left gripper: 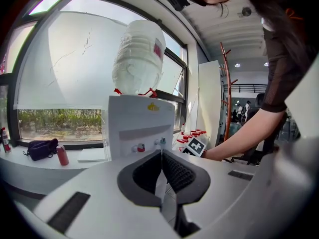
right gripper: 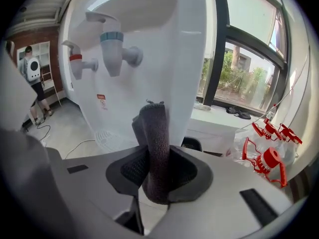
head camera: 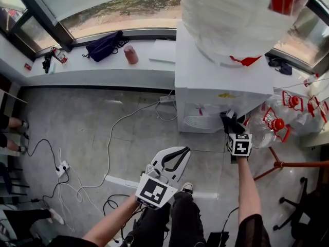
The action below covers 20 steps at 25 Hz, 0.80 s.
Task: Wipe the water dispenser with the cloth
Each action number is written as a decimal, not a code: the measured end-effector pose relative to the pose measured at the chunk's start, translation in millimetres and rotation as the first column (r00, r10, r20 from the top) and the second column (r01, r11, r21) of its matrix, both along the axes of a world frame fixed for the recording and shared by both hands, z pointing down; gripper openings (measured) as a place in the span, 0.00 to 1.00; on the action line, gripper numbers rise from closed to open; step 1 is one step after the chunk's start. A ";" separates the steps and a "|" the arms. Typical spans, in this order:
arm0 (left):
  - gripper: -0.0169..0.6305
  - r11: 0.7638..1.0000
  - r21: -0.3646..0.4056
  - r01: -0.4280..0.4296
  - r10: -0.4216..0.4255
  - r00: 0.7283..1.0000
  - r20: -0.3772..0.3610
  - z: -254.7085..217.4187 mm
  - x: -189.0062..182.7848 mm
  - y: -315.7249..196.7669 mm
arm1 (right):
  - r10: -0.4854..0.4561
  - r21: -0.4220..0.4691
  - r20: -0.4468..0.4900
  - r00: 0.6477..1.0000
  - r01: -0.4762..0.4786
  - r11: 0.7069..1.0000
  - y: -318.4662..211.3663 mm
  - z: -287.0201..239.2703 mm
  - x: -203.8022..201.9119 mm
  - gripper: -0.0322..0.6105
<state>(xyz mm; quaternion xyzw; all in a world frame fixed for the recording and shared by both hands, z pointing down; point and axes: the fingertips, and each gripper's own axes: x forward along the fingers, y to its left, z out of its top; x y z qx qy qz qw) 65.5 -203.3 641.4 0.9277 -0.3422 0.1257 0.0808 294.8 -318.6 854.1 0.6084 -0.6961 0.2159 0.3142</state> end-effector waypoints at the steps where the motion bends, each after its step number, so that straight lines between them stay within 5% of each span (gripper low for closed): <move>1: 0.06 1.000 -0.001 0.003 -0.003 1.000 0.003 0.1 -2.3 0.3 | 0.000 0.001 0.022 1.000 0.000 1.000 2.0 -0.1 -5.4 0.22; 6: 0.06 0.998 -0.025 0.052 -0.052 0.999 0.000 6.6 -21.6 2.6 | -0.111 -0.008 0.206 0.972 0.115 0.993 20.1 7.1 -86.9 0.22; 12: 0.06 0.997 -0.023 0.079 -0.079 0.997 0.007 15.2 -39.9 0.0 | -0.278 -0.031 0.219 0.935 0.291 0.956 30.7 36.8 -183.4 0.22; 20: 0.06 0.991 -0.039 0.125 -0.125 0.992 0.010 44.5 -55.6 -1.0 | -0.261 -0.094 0.183 0.948 0.281 0.955 18.6 79.0 -181.6 0.22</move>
